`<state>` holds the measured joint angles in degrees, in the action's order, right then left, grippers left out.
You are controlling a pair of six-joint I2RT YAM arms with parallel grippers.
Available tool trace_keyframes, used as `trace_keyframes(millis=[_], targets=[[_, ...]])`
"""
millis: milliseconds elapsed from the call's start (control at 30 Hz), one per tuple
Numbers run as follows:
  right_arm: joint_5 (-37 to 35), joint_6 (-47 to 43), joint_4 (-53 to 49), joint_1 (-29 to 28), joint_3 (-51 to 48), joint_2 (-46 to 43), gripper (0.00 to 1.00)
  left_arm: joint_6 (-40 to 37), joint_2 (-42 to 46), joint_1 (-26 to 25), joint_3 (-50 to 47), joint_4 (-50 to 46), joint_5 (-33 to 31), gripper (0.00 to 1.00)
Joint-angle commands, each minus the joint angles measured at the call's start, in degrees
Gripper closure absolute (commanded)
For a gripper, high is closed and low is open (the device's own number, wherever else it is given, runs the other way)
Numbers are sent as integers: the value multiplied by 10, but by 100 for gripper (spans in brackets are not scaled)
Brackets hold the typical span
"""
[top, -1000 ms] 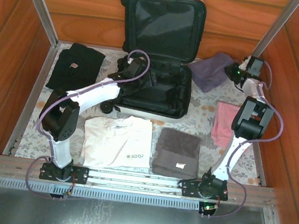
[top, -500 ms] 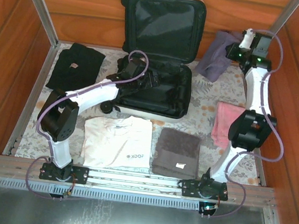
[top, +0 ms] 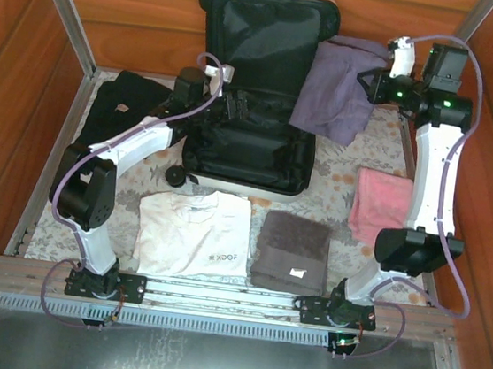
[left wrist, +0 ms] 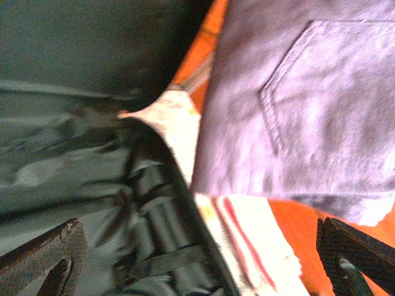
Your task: Pack the luggage
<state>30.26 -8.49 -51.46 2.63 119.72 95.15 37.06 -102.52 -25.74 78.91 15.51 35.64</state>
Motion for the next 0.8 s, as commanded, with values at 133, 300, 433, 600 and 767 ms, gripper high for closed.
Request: trace_keyframes(millis=[133, 300, 433, 600, 767], targets=[[211, -62, 42, 0, -72, -128, 100, 16, -8, 19, 13, 147, 183, 0], [286, -59, 90, -5, -117, -175, 100, 51, -16, 18, 9, 220, 224, 0], [300, -40, 125, -7, -135, -185, 100, 98, -25, 8, 13, 292, 253, 0], [306, -29, 134, -15, -134, -180, 100, 85, -7, -16, 6, 305, 282, 0], [317, -25, 147, -20, -136, -179, 100, 82, 11, -22, -15, 324, 281, 1]])
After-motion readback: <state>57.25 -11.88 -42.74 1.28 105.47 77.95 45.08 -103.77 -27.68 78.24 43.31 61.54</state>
